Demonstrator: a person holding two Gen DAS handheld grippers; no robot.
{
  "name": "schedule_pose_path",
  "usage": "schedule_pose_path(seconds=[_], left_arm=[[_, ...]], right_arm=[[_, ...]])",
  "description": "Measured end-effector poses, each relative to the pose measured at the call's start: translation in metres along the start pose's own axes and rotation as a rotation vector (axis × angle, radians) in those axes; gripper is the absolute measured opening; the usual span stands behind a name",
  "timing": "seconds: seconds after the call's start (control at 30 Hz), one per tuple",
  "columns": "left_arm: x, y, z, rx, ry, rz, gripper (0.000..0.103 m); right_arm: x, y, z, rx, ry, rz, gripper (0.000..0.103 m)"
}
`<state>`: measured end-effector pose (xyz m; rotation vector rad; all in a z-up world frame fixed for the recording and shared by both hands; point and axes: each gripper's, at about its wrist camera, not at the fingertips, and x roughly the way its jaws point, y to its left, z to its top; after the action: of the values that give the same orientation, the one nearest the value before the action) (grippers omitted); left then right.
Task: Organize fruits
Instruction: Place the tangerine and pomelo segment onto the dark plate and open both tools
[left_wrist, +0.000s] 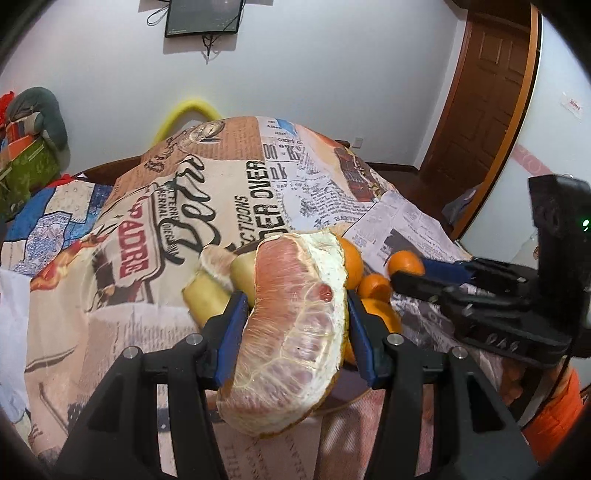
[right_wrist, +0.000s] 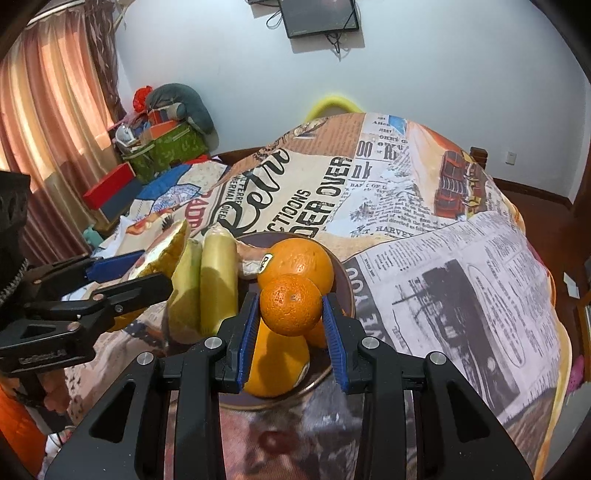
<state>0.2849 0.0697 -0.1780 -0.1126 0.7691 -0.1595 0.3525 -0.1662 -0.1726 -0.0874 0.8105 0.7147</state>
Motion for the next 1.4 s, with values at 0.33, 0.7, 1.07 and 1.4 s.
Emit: schedule_pose_path(seconds=[0.33, 0.7, 1.07, 1.4], left_arm=[[0.034, 0.007, 0.018, -0.060, 0.020, -0.032, 0.052], [0.054, -0.004, 0.020, -0.027, 0.047, -0.033, 0.052], [0.054, -0.003, 0.018, -0.039, 0.062, -0.034, 0.053], [0.019, -0.007, 0.016, -0.021, 0.023, -0.002, 0.053]], right_arm=[[0.024, -0.001, 0.003, -0.032, 0.034, 0.014, 0.032], [0.029, 0.002, 0.001, -0.060, 0.052, 0.034, 0.032], [0.029, 0.001, -0.002, -0.060, 0.069, 0.028, 0.033], [0.006, 0.003, -0.002, -0.052, 0.047, 0.012, 0.033]])
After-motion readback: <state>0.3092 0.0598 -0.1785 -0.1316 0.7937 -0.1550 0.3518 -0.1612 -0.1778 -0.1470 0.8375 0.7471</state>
